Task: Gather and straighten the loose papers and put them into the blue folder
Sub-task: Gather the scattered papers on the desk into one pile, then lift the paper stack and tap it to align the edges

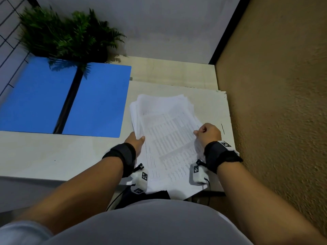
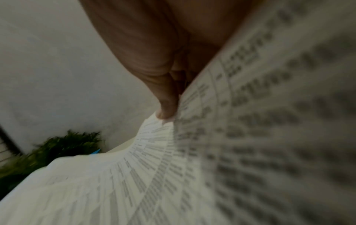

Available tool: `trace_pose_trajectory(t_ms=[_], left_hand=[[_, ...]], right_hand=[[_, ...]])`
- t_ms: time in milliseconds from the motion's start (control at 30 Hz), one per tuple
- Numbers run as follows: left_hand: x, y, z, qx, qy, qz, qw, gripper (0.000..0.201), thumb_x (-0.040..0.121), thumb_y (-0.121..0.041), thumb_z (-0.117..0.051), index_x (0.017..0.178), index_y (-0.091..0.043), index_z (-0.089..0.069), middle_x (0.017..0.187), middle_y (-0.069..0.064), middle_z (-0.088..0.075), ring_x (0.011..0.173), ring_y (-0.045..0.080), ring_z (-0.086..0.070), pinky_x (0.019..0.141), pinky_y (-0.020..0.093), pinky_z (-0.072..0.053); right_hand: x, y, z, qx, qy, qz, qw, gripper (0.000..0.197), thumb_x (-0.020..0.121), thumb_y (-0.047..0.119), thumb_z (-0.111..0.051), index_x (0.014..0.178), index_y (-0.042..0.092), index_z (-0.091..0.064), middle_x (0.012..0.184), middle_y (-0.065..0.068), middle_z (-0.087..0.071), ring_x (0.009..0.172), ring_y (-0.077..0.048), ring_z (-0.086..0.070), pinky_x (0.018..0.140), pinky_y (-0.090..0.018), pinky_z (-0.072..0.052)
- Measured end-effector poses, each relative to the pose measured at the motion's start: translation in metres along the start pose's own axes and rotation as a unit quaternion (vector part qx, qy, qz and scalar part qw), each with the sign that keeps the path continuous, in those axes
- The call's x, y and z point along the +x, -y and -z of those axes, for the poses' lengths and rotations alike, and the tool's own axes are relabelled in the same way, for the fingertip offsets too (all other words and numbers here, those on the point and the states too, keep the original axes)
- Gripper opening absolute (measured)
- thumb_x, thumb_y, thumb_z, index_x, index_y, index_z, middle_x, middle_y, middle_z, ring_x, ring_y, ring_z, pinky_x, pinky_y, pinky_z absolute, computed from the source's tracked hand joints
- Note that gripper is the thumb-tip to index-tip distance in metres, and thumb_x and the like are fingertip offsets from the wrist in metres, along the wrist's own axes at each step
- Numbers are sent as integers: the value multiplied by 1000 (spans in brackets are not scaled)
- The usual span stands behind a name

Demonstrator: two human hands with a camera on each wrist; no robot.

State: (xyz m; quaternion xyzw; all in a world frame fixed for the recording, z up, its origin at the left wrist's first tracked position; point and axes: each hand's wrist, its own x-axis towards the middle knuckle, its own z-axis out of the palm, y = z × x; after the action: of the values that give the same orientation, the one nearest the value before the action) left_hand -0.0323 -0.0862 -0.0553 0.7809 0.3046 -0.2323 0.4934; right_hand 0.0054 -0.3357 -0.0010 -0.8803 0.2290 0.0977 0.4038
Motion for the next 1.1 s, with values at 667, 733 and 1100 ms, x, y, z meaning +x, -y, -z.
trace_pose_trajectory(t_ms=[667, 733, 1100], left_hand=[[-7, 1, -22, -121, -57, 16, 991, 53, 76, -38, -73, 119, -14, -53, 112, 5, -64, 101, 28, -62, 96, 44, -51], [-9, 1, -26, -125, -57, 6, 990, 49, 80, -32, -71, 122, -12, -53, 116, 9, -65, 103, 31, -62, 96, 46, -51], [-14, -15, -20, -68, -2, 41, 997, 47, 96, -28, -56, 129, 5, -50, 131, 28, -58, 120, 42, -56, 92, 37, -45]], right_hand=[[29, -55, 15, -159, 88, -15, 983, 5, 96, 12, -50, 94, 8, -47, 89, -8, -54, 88, -27, -52, 63, -27, -36], [28, -65, 10, -119, 71, -28, 990, 29, 95, 6, -46, 69, 12, -35, 70, -3, -44, 79, -22, -46, 53, -26, -27], [7, -70, 13, 104, 223, -181, 952, 14, 97, 15, -46, 92, 7, -58, 99, -19, -64, 85, -29, -60, 78, -35, -49]])
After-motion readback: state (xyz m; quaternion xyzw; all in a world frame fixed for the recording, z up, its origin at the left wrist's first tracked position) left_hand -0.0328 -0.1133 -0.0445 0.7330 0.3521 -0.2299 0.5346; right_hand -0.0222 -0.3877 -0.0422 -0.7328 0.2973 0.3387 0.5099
